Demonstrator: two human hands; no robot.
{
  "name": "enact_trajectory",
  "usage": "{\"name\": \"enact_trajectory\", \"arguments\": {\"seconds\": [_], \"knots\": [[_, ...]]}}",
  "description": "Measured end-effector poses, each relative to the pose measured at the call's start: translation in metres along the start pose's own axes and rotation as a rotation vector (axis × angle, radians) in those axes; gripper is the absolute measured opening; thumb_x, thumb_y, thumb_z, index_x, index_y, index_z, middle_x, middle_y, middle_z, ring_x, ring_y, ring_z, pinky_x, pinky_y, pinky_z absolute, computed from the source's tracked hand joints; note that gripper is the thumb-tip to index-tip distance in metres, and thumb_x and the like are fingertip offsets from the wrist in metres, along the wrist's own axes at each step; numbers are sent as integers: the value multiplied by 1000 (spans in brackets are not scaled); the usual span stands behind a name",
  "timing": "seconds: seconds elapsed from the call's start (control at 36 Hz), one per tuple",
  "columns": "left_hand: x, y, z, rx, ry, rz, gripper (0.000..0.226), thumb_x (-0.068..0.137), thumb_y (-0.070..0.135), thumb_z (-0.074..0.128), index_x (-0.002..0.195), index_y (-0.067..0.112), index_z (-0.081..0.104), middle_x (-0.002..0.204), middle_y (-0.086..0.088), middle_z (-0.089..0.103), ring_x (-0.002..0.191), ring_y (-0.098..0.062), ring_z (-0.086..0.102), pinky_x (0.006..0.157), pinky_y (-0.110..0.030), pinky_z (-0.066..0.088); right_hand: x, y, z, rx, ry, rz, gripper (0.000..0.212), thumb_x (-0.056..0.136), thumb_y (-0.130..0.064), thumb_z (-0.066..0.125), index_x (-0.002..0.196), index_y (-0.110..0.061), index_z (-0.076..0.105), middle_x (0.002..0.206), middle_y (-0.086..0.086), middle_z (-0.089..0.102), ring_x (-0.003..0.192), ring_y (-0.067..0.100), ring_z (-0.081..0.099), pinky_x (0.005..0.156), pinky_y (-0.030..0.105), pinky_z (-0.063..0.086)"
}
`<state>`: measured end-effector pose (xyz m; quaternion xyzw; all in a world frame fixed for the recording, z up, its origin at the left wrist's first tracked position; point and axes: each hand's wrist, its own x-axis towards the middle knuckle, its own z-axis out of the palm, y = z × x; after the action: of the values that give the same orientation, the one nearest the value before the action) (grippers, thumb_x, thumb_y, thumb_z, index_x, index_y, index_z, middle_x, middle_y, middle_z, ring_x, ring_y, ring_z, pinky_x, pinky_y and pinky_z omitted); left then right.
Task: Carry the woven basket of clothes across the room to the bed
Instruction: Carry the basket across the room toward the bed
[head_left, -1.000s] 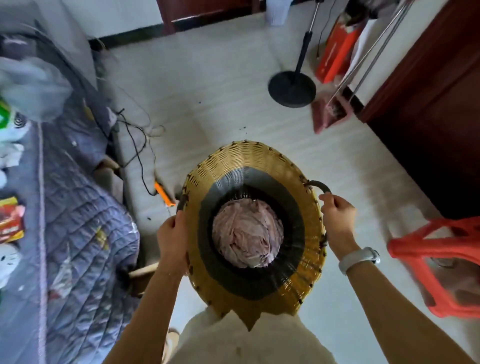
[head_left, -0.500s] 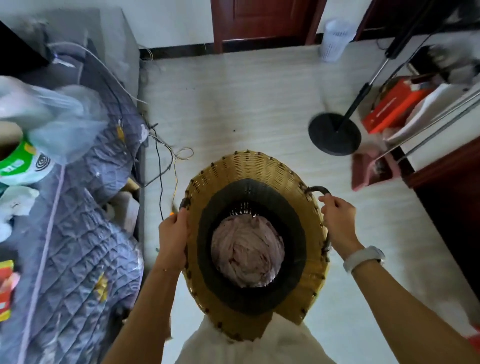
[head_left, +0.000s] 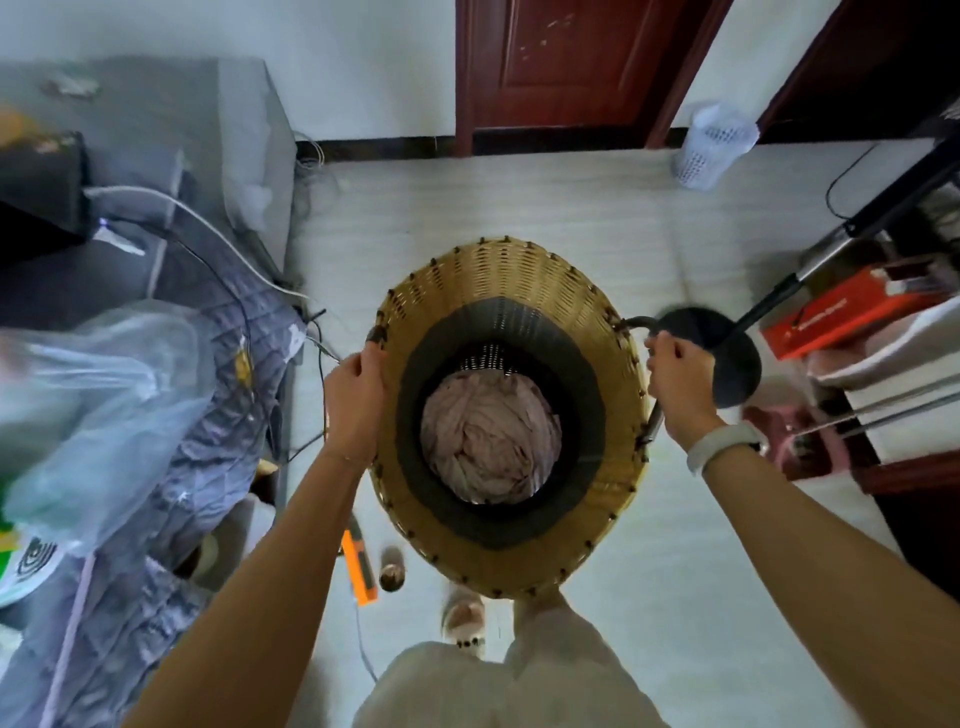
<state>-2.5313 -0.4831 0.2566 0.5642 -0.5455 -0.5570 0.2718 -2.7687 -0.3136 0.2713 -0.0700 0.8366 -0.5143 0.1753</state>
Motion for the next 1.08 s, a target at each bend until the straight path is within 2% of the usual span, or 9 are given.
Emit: {"name": "enact_trajectory", "arguments": {"seconds": [0.11, 0.19, 0.25, 0.39, 0.53, 0.72, 0.86, 0.97, 1.08], "knots": [[50, 28, 21, 68, 64, 83, 37, 92, 34, 40, 63, 13, 48, 64, -10, 45, 66, -21, 41, 62, -35, 32, 52, -25, 27, 57, -2, -8, 24, 93, -23, 38, 87, -11, 59, 57, 1, 44, 51, 14, 37, 50, 28, 30], [86, 45, 41, 99, 120, 116, 37, 94, 30, 39, 61, 16, 48, 60, -3, 47, 63, -18, 42, 59, -33, 34, 94, -32, 45, 93, -14, -2, 25, 94, -24, 38, 91, -10, 59, 57, 0, 42, 51, 13, 36, 51, 26, 30], [108, 53, 56, 129, 154, 123, 37, 95, 31, 38, 69, 10, 54, 63, -2, 50, 65, -20, 45, 61, -34, 37, 120, -37, 58, 91, -24, 5, 27, 93, -23, 39, 95, -8, 60, 58, 0, 41, 52, 13, 36, 52, 25, 30], [173, 81, 91, 140, 197, 88, 39, 94, 36, 38, 79, 7, 60, 66, -4, 54, 71, -24, 49, 67, -38, 40, 193, -64, 94, 78, -39, 10, 27, 93, -23, 39, 94, -8, 62, 59, 0, 43, 52, 13, 35, 51, 27, 30], [243, 108, 112, 163, 245, 36, 44, 92, 40, 38, 81, 5, 61, 74, -12, 59, 76, -29, 53, 69, -44, 44, 255, -113, 139, 8, -35, -55, 36, 91, -22, 41, 88, 8, 60, 59, 5, 43, 56, 17, 36, 57, 33, 31], [330, 133, 121, 155, 265, 12, 49, 94, 37, 37, 86, -3, 64, 75, -22, 58, 71, -26, 49, 65, -39, 39, 324, -165, 207, -63, -89, -117, 42, 92, -23, 41, 89, 16, 57, 67, 17, 47, 62, 27, 38, 61, 36, 31], [407, 158, 120, 142, 247, -20, 40, 95, 32, 38, 80, 3, 62, 73, -13, 55, 68, -21, 47, 60, -30, 37, 362, -197, 270, -91, -101, -87, 39, 92, -23, 41, 88, 11, 60, 59, 8, 44, 56, 18, 36, 60, 35, 32], [475, 174, 108, 138, 244, -54, 41, 93, 33, 40, 57, 15, 48, 59, -8, 43, 60, -19, 39, 63, -36, 33, 389, -223, 320, -98, -92, -84, 35, 93, -23, 41, 87, 6, 60, 59, 7, 45, 54, 17, 37, 55, 31, 33], [537, 201, 100, 126, 242, -55, 40, 93, 31, 42, 63, 7, 51, 61, -13, 43, 61, -19, 38, 62, -37, 33, 418, -254, 368, -86, -89, -92, 32, 93, -21, 42, 85, 4, 61, 58, 8, 45, 53, 18, 36, 54, 30, 32]]}}
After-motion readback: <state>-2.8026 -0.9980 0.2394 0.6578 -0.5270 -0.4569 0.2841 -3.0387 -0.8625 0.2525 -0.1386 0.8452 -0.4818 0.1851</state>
